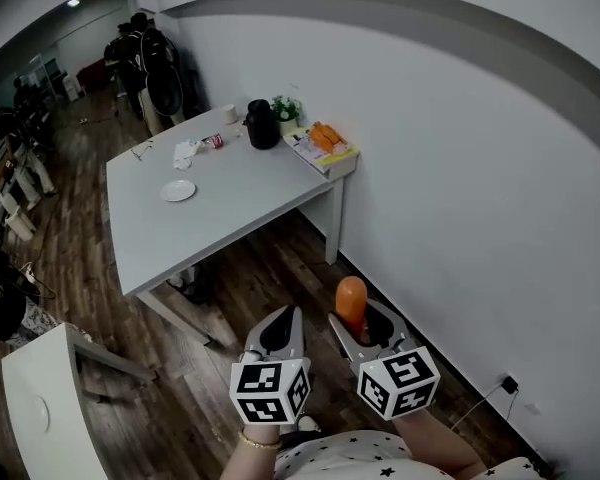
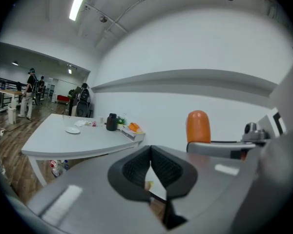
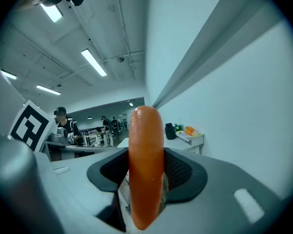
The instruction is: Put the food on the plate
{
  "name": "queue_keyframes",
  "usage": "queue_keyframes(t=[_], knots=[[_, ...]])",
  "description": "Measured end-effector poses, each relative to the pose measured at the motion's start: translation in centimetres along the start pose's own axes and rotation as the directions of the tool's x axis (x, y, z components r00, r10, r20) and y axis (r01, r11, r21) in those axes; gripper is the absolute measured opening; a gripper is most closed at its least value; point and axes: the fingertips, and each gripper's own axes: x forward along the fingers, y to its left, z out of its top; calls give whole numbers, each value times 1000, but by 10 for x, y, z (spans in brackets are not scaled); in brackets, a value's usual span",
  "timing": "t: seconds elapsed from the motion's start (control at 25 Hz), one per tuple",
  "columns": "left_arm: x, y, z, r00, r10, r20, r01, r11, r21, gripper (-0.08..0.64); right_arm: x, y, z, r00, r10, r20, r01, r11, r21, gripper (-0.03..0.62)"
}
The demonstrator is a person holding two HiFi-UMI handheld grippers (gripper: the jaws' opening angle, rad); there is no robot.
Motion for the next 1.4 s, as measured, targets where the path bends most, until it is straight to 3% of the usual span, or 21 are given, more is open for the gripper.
queue_keyframes(t=[0.32,0.6,1.0,1.4], knots=[[-17,113,5,990,143,20,-142,989,-43,8,88,79,-3,989,150,-22,-150,988,-36,218],[-33,171,9,971,237,26,-235,970,-69,8,131,124,-9,968,245,-63,-248,968,-43,218],[-20,246,13,936,350,34,-343,931,-121,8,208,147,-12,937,330,-109,-338,939,-61,218],[46,357,71,881,469,67,-457,878,-141,8,357,162,33,885,451,-116,-461,883,-85,218]])
